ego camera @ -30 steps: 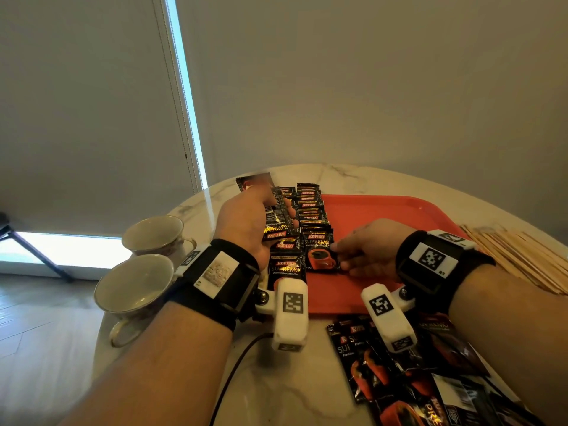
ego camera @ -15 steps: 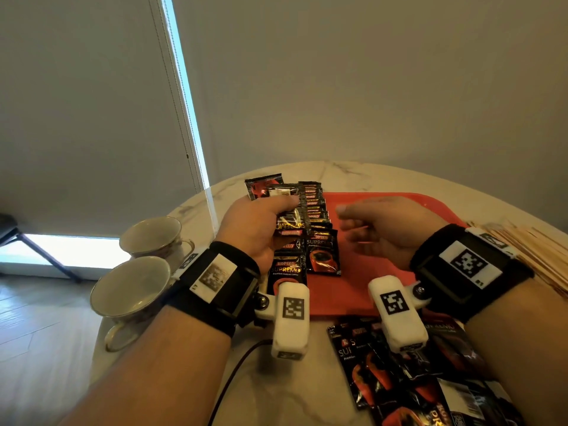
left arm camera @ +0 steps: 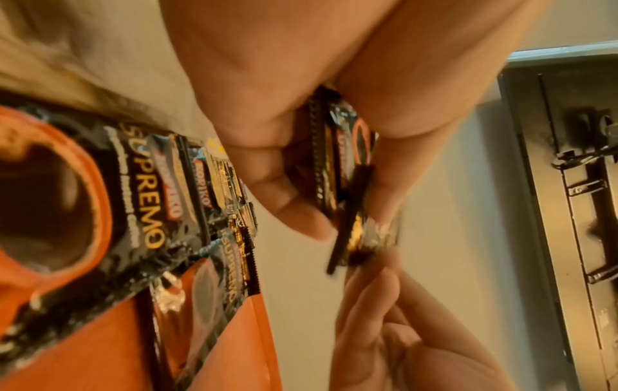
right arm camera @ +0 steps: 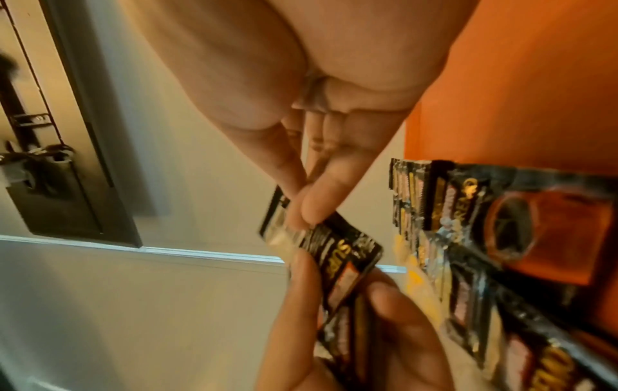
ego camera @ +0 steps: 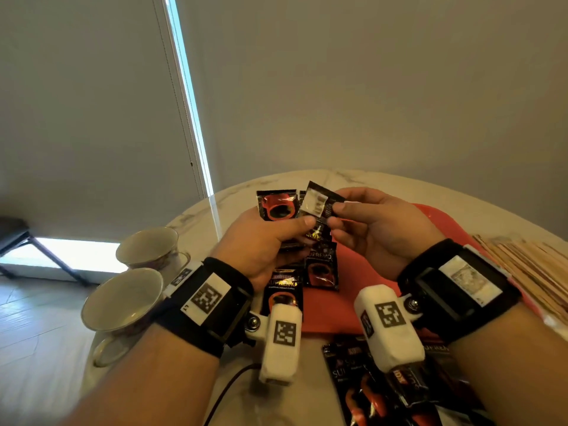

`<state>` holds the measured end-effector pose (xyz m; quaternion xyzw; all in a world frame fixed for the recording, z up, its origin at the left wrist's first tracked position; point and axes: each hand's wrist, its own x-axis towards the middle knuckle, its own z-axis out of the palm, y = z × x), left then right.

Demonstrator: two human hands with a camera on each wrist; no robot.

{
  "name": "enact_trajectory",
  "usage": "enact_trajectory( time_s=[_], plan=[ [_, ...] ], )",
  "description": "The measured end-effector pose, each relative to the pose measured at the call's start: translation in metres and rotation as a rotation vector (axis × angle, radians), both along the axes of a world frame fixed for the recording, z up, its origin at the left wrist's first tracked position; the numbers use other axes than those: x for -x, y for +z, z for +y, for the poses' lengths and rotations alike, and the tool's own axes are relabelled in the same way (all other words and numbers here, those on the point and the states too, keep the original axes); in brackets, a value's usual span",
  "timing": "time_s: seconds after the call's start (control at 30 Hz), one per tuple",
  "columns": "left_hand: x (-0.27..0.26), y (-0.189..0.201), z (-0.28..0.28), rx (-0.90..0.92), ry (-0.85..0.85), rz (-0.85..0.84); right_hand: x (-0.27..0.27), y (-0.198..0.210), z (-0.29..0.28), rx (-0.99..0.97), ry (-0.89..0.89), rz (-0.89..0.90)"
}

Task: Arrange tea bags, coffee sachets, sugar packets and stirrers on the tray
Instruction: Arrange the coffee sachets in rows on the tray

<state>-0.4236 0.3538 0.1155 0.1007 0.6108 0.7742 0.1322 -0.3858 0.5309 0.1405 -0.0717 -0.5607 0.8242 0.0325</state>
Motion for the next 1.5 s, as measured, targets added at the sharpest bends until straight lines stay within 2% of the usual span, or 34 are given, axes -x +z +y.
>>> enact_trajectory(
  time_s=[0.07, 0.17, 0.23, 0.3, 0.37, 0.43, 0.57, 0.73, 0.83, 0.97, 1.17, 1.27, 1.4, 1.5],
  plan=[
    [0.004, 0.000, 0.000, -0.053, 0.097, -0.076, -0.001, 0.004, -0.002, 0.038, -0.018, 0.095],
    [0.008, 0.004, -0.002, -0.193, 0.162, -0.212, -0.003, 0.004, -0.006, -0.047, -0.004, 0.258],
    [0.007, 0.008, -0.004, -0.263, 0.132, -0.218, -0.005, 0.002, -0.010, -0.245, 0.036, 0.337],
    [0.006, 0.007, -0.004, -0.224, 0.119, -0.155, -0.008, 0.000, -0.014, -0.505, 0.072, 0.376],
    [0.005, 0.004, -0.003, -0.161, 0.131, -0.097, -0.010, -0.002, -0.015, -0.648, 0.091, 0.355],
    [0.005, 0.001, -0.002, -0.135, 0.148, -0.083, -0.008, -0.002, -0.015, -0.610, 0.061, 0.299],
    [0.001, 0.001, -0.002, -0.089, 0.086, -0.039, -0.002, -0.003, -0.012, -0.317, -0.027, 0.187],
    [-0.003, 0.002, 0.001, -0.074, 0.006, 0.003, -0.003, -0.002, -0.010, -0.210, 0.084, 0.024],
    [-0.003, 0.002, 0.000, -0.085, -0.011, 0.010, -0.001, 0.001, -0.005, -0.102, 0.044, 0.000],
    [-0.005, 0.003, 0.002, -0.075, -0.023, 0.031, 0.001, -0.001, -0.009, -0.102, -0.055, 0.038],
    [-0.003, 0.000, 0.003, -0.065, 0.037, 0.027, -0.003, -0.003, -0.010, -0.191, 0.015, -0.010],
    [-0.001, 0.002, 0.003, -0.075, 0.091, -0.014, -0.005, -0.004, -0.004, -0.163, -0.045, -0.051],
    [0.005, 0.005, -0.002, -0.195, 0.191, -0.157, -0.010, -0.017, 0.008, -0.166, -0.070, -0.248],
    [0.008, 0.007, -0.005, -0.207, 0.221, -0.181, -0.013, -0.027, 0.016, -0.212, -0.029, -0.397]
  ],
)
